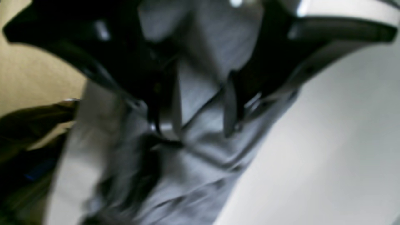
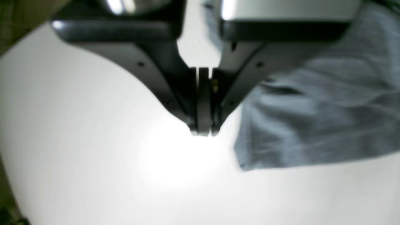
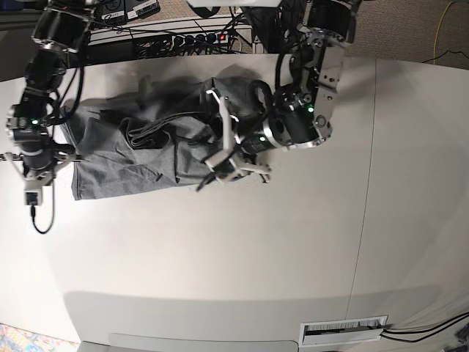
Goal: Fold the T-shirt properly
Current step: 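Release the fabric with both grippers and pull them away from the bundle, then lower the left gripper onto the folded bundle's edge and pinch it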
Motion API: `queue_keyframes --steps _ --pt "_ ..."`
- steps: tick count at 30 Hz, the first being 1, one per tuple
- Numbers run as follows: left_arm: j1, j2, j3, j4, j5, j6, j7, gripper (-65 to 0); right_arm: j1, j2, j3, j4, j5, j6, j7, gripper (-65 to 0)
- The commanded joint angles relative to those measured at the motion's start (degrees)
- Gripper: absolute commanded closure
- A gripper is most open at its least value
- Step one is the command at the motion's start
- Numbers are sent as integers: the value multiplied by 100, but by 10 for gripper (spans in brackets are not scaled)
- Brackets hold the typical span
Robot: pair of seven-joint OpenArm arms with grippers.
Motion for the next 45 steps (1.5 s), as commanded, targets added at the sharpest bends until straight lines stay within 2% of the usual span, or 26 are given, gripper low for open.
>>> queue_keyframes --steps 1,4,7,14,17,22,24,28,31,32,34,36,38,41,45 --pt "-87 -4 0 103 -111 11 0 -247 81 208 96 111 111 15 55 0" --pt "-50 -181 0 103 -109 81 326 -247 79 507 170 109 173 20 -66 0" --pt "133 -297 0 103 -109 153 299 -232 76 706 170 103 173 22 -149 0" --pt "501 -308 0 98 420 107 0 -78 72 772 170 83 168 70 -216 0" --pt "538 -308 0 96 551 129 -310 0 -50 772 170 79 173 343 -251 0" --pt "577 -308 0 -330 1220 155 -1010 0 -409 769 166 -160 173 699 -247 0" --pt "579 -308 0 -605 1263 376 -1259 0 -470 769 166 -302 175 874 -251 0" --pt "575 -308 0 -1034 1397 627 -1777 0 -492 769 166 -372 173 935 -302 0" --pt "573 -315 -2 -1244 2223 660 -1912 0 -490 772 166 -369 173 935 -289 0" --pt "570 -354 0 -1316 2463 772 -1912 0 -490 769 166 -369 175 935 -289 0" --pt "577 -564 0 -1432 2503 1104 -1910 0 -490 772 166 -369 234 951 -284 0" --pt "579 -850 0 -1484 2503 1259 -1910 0 -492 769 166 -369 435 1158 -284 -5" --pt "577 -1167 0 -1486 2503 1300 -1912 0 -492 769 166 -369 691 1329 -289 -69" --pt "579 -1624 0 -1486 2503 1521 -1912 0 -492 769 166 -369 977 1364 -289 -154" --pt "575 -2151 0 -1484 2293 1781 -1912 0 -492 769 166 -369 1189 1362 -297 -161"
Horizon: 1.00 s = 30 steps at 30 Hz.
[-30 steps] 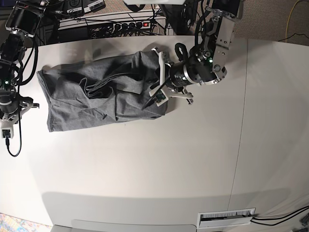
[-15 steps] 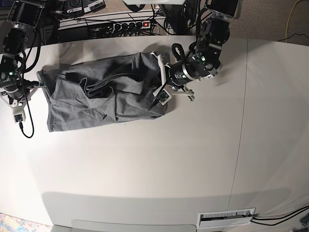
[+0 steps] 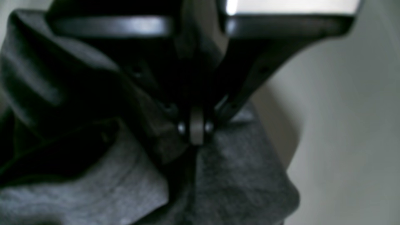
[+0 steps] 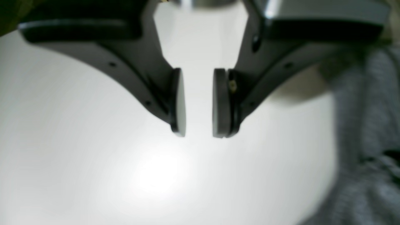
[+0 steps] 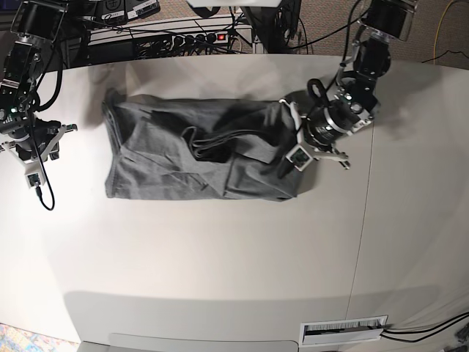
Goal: Fold the T-shirt properly
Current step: 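Lower the left gripper onto the folded bundle's edge and pinch it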
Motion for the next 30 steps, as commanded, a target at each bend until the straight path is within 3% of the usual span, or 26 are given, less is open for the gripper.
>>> queue_keyframes --steps 1,6,10,13,18,28,30 --pt "94 -205 -33 -107 280 81 887 0 79 142 50 79 107 -7 83 -161" --pt "98 -367 -33 107 -490 76 933 0 79 129 50 79 619 -7 85 -161" --pt "98 -367 -33 807 -935 66 1211 0 79 129 37 79 634 -7 83 -161" --pt "101 -334 -33 1390 -1624 -136 1453 0 81 129 37 79 634 -7 83 -161" --pt "98 11 -33 1679 -2061 -704 1537 0 79 129 37 79 636 -9 31 -161" --pt "417 951 -26 1676 -2179 -728 1530 0 79 129 37 79 857 -9 -2 -161" --pt "586 1110 -28 1676 -2131 -859 1502 0 81 129 37 79 975 -9 0 -161"
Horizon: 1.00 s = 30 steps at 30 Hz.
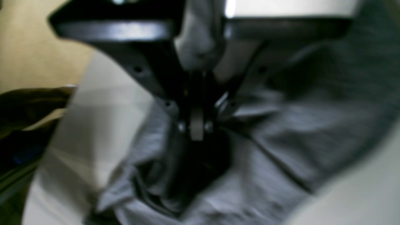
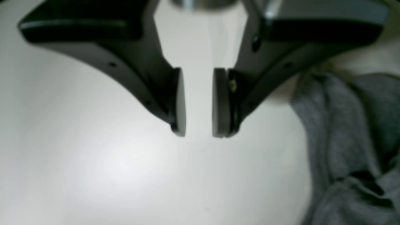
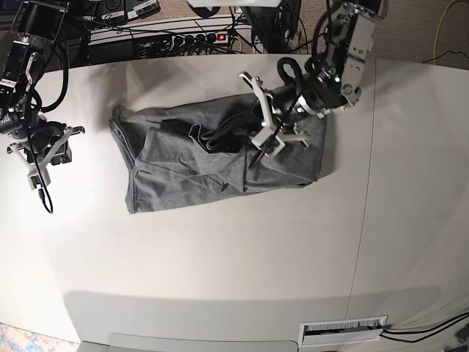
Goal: Fold the T-shirt properly
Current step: 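Lower the left gripper onto the folded bundle's edge and pinch it, then reach the right gripper to the bundle's other end and grasp it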
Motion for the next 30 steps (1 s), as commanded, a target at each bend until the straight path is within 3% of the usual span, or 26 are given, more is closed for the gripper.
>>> queue_keyframes --steps 1,4,9,13,16,20,24,27,30 --pt "0 72 -7 103 -22 -170 -212 0 79 140 37 79 74 -7 85 -161" --pt "24 90 -9 129 234 -341 -234 0 79 142 33 79 94 -7 129 -161" --pt "-101 48 -11 787 415 -129 11 0 79 131 -98 81 203 -7 400 -161" --pt "-83 48 -13 1051 522 -122 129 0 190 -212 -140 81 203 -2 553 -161" --pt "-83 7 -13 1051 1193 -118 127 0 313 -457 -140 79 199 17 684 -162" --pt "-66 -352 -13 1045 1843 195 87 0 507 -717 -140 79 201 15 656 -162" --pt "-66 -815 -13 1034 1989 557 39 0 535 -778 -133 85 199 7 599 -162" --pt "-31 -1062 -28 997 1987 621 -7 0 540 -807 -133 92 199 7 555 -162" --pt "17 -1069 -170 918 1961 616 -131 0 590 -938 -136 92 315 17 732 -162"
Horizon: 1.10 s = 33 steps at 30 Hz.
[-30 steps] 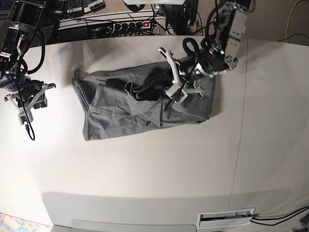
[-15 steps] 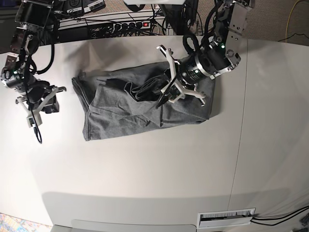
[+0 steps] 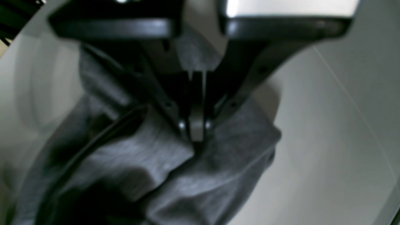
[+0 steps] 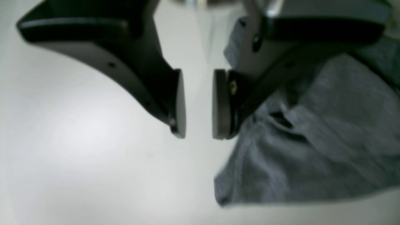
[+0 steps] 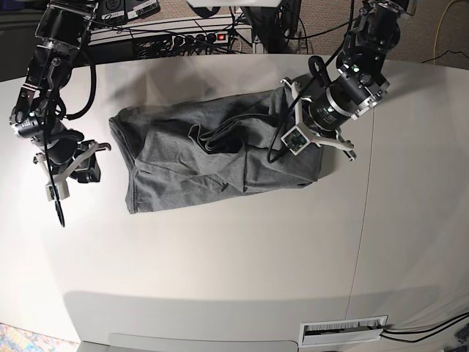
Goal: Fold the T-shirt properly
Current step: 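Reach the right gripper to the bundle's other end and grasp it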
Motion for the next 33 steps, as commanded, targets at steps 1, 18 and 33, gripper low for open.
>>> queue_keyframes --steps 1,18,33 --pt "-61 -13 -76 59 -59 44 -151 0 188 -7 35 90 146 39 118 -178" --pt "46 -13 -109 24 -111 42 -195 0 1349 -426 31 -2260 1440 391 -942 -327" --pt "68 -13 -109 24 -111 42 -302 0 1502 -426 -319 -2544 1926 483 -1611 -327"
